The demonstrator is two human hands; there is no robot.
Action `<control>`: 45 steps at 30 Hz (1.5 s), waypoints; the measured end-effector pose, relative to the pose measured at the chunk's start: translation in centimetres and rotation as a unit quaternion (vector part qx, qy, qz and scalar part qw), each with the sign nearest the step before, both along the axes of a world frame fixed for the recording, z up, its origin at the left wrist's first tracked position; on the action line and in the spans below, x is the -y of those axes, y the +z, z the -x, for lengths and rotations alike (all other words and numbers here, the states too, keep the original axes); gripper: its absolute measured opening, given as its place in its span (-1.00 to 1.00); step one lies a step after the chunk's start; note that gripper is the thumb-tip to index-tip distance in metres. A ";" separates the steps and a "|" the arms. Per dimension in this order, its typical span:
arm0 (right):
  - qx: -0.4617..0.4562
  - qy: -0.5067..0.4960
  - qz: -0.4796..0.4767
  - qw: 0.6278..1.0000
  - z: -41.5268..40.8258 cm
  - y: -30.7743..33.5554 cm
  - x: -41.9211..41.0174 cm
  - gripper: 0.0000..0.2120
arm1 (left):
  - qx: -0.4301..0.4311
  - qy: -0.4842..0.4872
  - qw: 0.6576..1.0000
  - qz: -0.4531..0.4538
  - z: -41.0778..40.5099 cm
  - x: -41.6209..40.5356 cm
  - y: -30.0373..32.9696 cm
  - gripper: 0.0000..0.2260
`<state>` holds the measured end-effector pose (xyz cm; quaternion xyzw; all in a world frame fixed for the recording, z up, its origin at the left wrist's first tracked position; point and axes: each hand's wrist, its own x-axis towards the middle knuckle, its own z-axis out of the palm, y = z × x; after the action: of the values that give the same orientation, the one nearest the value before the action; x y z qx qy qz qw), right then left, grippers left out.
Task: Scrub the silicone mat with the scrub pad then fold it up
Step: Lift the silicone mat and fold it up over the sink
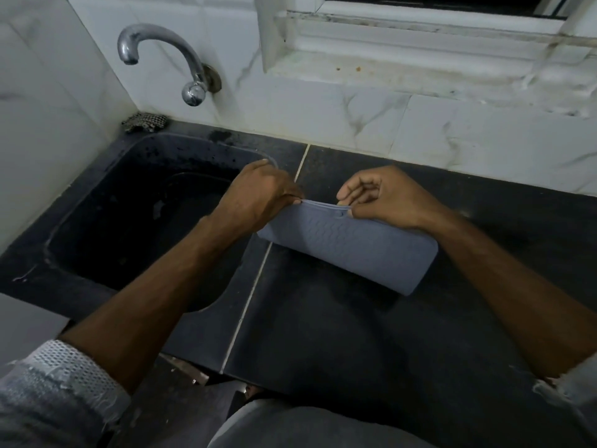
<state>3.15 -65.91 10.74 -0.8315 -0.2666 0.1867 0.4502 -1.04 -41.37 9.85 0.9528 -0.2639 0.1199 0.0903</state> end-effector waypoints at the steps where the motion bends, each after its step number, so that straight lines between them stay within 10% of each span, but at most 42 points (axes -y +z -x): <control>1: -0.004 0.004 0.001 1.000 -0.2 -0.3 -0.3 -0.76 | -0.006 0.007 1.000 -0.002 0.1 -0.2 -0.2 -0.88; 45: 0.157 -0.122 0.072 0.977 -11.7 -8.0 -2.4 -0.88 | -0.237 0.120 0.963 0.042 13.6 -1.0 -12.8 -0.80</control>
<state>14.81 -63.51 2.73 -0.9071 -0.2160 0.0160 0.3609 -14.63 -40.39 -2.90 0.9740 -0.1134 -0.0889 0.1750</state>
